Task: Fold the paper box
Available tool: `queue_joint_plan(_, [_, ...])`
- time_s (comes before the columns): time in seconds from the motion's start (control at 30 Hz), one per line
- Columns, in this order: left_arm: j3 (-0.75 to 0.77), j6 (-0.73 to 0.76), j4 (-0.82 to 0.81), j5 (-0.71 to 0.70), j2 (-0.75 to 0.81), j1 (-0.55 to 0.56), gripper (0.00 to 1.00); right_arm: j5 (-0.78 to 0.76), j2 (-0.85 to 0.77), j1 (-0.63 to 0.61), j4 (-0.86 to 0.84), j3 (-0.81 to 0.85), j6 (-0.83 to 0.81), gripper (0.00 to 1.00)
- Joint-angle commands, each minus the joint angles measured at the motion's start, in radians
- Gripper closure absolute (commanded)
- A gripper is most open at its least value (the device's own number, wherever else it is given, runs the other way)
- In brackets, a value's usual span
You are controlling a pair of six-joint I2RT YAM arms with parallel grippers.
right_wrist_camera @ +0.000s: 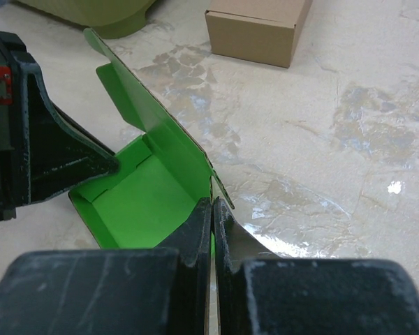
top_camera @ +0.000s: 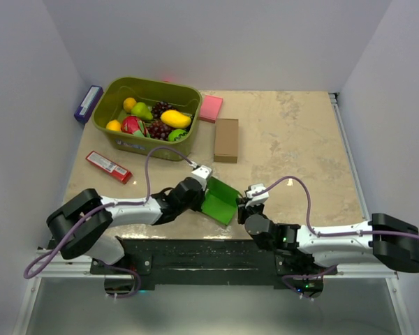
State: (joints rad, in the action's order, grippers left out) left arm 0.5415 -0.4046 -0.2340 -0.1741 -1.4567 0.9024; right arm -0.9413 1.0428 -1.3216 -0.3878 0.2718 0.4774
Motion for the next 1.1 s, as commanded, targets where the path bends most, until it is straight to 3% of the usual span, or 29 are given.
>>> queue_joint_plan(0.0, [0.034,-0.003,0.152,-0.208,-0.053,0.059,1.00,-0.001,0.008,-0.007,-0.023,0.049,0.067,1.00])
queue_joint_plan(0.23, [0.120,0.007,0.280,-0.448,-0.143,0.159,1.00,-0.039,-0.058,-0.005,0.027,0.034,0.084,1.00])
queue_joint_plan(0.4, [0.181,-0.003,0.340,-0.541,-0.208,0.217,1.00,-0.048,-0.093,-0.005,0.032,0.014,0.093,1.00])
queue_joint_plan(0.9, [0.313,-0.011,0.443,-0.683,-0.406,0.311,1.00,-0.063,-0.138,-0.005,0.052,0.000,0.092,1.00])
queue_joint_plan(1.07, [0.327,-0.020,0.441,-0.670,-0.448,0.328,1.00,-0.057,-0.139,-0.002,0.038,-0.009,0.089,1.00])
